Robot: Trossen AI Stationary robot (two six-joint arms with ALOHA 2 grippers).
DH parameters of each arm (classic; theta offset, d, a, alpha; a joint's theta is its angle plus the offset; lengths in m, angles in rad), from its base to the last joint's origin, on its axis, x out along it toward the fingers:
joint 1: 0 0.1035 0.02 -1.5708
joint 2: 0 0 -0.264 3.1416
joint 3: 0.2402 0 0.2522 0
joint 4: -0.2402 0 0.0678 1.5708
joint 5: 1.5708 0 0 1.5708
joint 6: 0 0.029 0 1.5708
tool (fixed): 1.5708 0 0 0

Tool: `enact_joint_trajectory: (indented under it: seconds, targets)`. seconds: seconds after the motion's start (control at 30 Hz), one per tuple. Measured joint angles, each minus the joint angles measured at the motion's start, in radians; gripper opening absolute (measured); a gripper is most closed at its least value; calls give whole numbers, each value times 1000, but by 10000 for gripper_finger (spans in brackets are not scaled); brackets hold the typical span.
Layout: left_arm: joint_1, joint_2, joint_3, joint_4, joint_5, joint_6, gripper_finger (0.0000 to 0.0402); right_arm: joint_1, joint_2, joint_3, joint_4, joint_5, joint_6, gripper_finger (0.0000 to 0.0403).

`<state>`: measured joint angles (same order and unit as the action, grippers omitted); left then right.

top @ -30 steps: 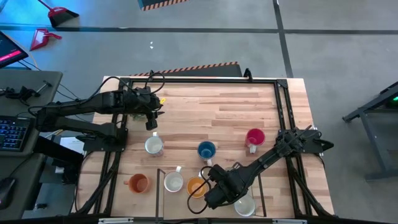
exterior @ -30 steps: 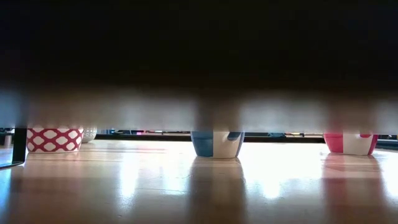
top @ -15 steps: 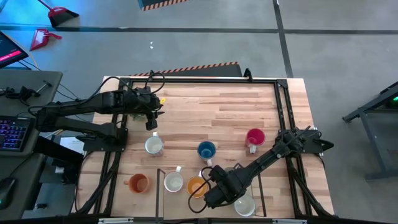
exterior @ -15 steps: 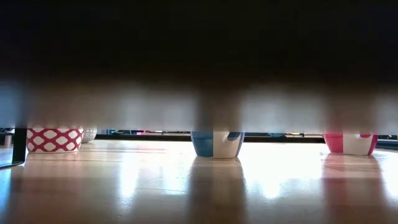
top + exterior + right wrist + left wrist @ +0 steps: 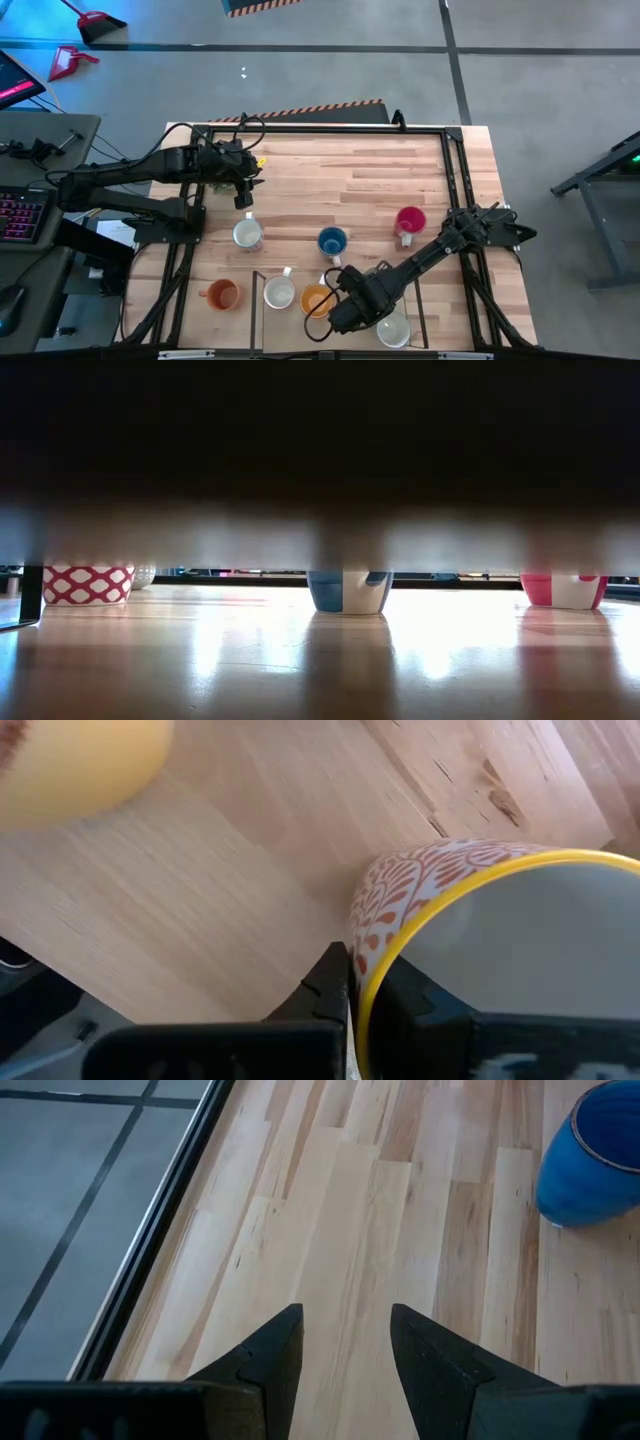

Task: Place coffee mugs
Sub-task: Adjust the orange pattern cup on the shelf

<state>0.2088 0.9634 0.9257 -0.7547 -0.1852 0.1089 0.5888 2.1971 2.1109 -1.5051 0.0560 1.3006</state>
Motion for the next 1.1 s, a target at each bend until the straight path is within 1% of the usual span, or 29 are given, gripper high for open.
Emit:
enact_joint_trajectory:
  seconds: [0.3,0.5,1.0,1.1]
  targets:
    - [0,0,0,0,0,0,142,20,0,0,-18,12,86,1]
    - [0,0,0,-3,0,0,142,36,-2,0,-68,5,113,1]
    - [0,0,0,-9,2,-3,142,32,-35,1,-66,122,114,0]
    - [0,0,0,-9,27,-2,142,26,-44,1,-66,125,108,0]
